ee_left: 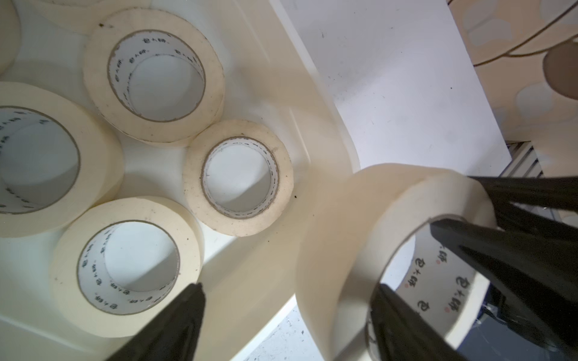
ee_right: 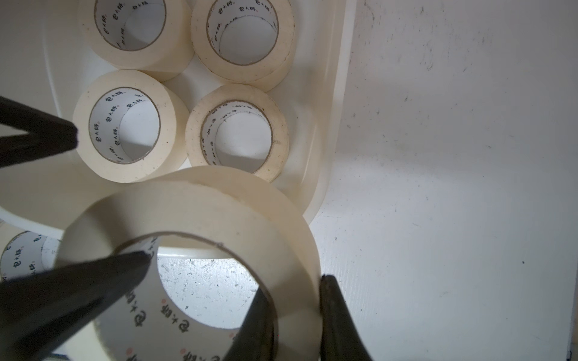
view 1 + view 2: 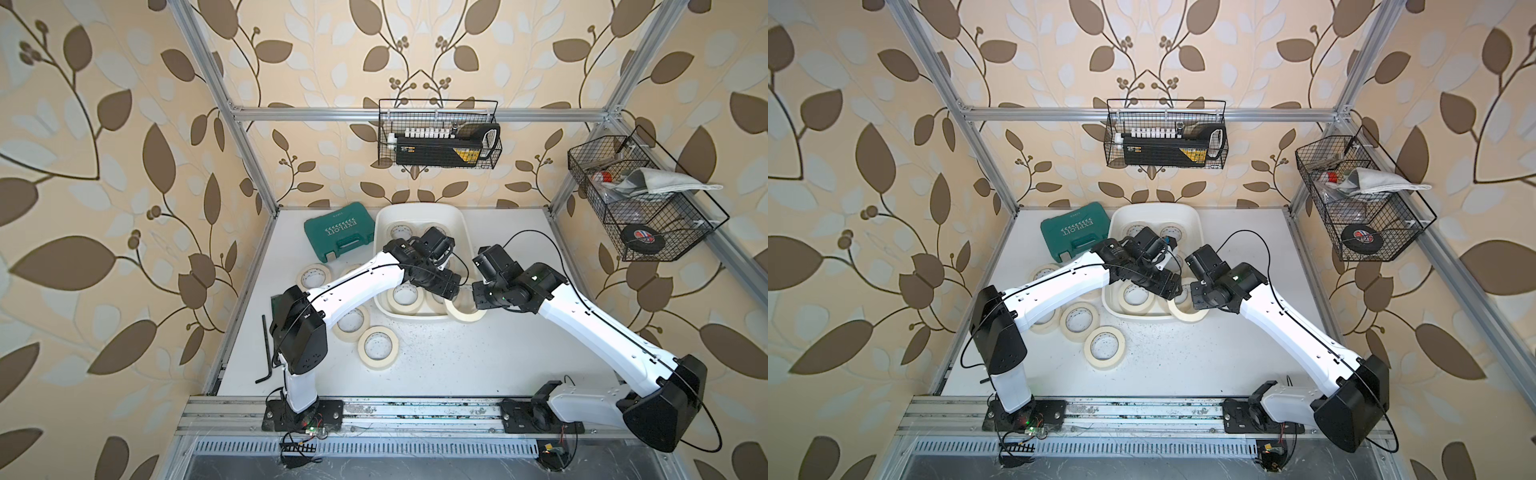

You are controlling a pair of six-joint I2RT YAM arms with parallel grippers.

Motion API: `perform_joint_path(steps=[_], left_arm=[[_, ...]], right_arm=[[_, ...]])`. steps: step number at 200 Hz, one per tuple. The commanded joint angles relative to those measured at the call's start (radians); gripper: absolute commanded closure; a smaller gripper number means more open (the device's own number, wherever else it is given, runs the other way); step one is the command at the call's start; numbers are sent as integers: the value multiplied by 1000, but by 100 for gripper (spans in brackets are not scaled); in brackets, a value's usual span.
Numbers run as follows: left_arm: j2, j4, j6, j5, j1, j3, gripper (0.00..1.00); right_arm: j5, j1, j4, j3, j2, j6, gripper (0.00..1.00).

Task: Take out the art tape in the storage box
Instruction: Pick up the art tape from the storage box.

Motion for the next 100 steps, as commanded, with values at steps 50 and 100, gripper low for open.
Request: perform_joint_path(steps=[50, 100], left_arm=[[-2, 16, -20, 15, -18, 16, 84], [-42, -33, -38, 26, -18, -28, 94]], right_arm=[[-27, -3, 12, -2, -31, 28, 75], [-59, -3, 6, 16, -90, 27, 42]])
